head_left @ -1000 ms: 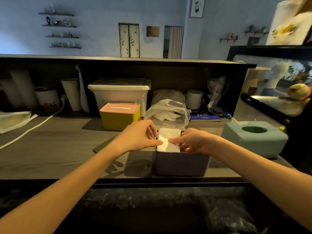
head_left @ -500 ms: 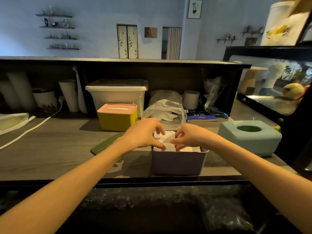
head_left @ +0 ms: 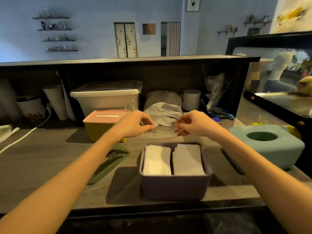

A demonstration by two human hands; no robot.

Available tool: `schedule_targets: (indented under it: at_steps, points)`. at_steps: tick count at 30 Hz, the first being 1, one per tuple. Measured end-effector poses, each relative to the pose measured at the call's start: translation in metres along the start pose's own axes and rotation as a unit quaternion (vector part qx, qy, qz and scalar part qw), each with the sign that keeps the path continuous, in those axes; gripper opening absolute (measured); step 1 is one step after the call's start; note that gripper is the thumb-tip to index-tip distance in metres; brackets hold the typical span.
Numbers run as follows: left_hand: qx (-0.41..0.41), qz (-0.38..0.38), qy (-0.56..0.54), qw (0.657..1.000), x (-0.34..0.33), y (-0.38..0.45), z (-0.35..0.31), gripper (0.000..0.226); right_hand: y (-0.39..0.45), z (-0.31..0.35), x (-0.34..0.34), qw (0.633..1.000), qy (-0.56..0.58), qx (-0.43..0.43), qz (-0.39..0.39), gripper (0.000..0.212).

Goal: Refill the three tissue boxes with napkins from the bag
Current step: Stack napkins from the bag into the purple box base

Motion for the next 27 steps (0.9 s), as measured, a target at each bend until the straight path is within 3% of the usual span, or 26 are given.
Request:
schedule_targets:
  at_steps: [3,6,9,11,13,15,18,22,27]
  points:
    - [0.012,0.027,0.004,1.0,-0.022,0.04,0.027,0.016,0.052,-0.03,-0.017,0.999,-0.047,-0.003,-0.006,0.03]
    - [0.041,0.031,-0.005,0.999,-0.041,0.073,0.05,0.031,0.096,-0.042,-0.028,0.998,-0.06,0.004,-0.006,0.045]
    - [0.038,-0.034,0.039,0.998,-0.044,0.1,0.069,0.053,0.137,-0.047,-0.025,0.992,-0.069,0.032,-0.102,0.053]
    - [0.038,-0.047,0.059,0.996,-0.047,0.114,0.078,0.063,0.157,-0.045,-0.022,0.983,-0.073,0.066,-0.157,0.044]
    - [0.047,-0.028,0.073,0.996,-0.055,0.122,0.085,0.073,0.17,-0.041,-0.028,0.981,-0.087,0.103,-0.139,0.025]
    - [0.055,0.004,0.09,0.994,-0.067,0.126,0.09,0.085,0.179,-0.039,-0.042,0.979,-0.121,0.137,-0.085,0.019]
    - [0.074,0.037,0.117,0.99,-0.083,0.125,0.098,0.106,0.191,-0.042,-0.062,0.968,-0.181,0.162,-0.06,0.035]
    - [0.109,0.007,0.029,0.994,-0.091,0.123,0.106,0.116,0.196,-0.041,-0.07,0.967,-0.2,0.155,-0.034,0.065]
    - [0.125,-0.068,-0.058,0.988,-0.093,0.12,0.112,0.103,0.202,-0.037,-0.083,0.961,-0.237,0.144,0.001,0.062]
Point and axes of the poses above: each hand's wrist, its own y-axis towards the middle knuckle, its own x-axis out of the back of the hand, z = x × y, the point moved 4 cm from there along y, towards the middle knuckle, and after that the axes turned 7 degrees about -x, right-handed, at the moved point
